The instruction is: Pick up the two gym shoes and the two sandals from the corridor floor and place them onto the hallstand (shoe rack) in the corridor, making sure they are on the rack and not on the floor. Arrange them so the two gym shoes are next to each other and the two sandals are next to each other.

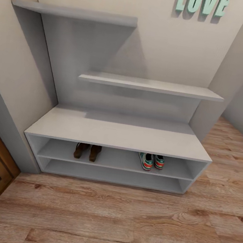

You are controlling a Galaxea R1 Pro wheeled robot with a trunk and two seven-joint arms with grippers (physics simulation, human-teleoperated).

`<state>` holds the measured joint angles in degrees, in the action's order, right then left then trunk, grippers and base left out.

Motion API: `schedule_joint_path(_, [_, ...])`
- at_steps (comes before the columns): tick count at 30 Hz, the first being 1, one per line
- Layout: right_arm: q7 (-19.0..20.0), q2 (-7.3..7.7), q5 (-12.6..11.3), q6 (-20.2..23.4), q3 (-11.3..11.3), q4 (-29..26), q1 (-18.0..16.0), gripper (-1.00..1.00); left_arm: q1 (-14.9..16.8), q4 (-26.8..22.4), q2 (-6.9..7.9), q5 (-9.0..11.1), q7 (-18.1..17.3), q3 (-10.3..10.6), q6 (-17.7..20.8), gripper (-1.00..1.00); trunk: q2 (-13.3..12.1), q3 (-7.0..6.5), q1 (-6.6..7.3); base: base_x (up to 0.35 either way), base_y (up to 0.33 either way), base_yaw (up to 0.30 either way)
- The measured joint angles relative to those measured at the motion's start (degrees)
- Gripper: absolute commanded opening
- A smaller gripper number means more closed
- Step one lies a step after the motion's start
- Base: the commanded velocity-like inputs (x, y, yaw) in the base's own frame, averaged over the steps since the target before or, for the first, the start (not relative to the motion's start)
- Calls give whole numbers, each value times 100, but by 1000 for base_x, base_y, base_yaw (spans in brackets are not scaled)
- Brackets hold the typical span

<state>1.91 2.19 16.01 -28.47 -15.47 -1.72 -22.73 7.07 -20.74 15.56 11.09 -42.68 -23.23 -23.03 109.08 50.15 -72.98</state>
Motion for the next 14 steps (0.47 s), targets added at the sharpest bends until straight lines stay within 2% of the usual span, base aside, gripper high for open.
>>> schedule_joint_path(14, [0, 0, 1, 0, 0, 0, 0, 100, 0, 5, -6, 5, 0, 2, 0, 100, 0, 0, 0, 0, 0, 0])
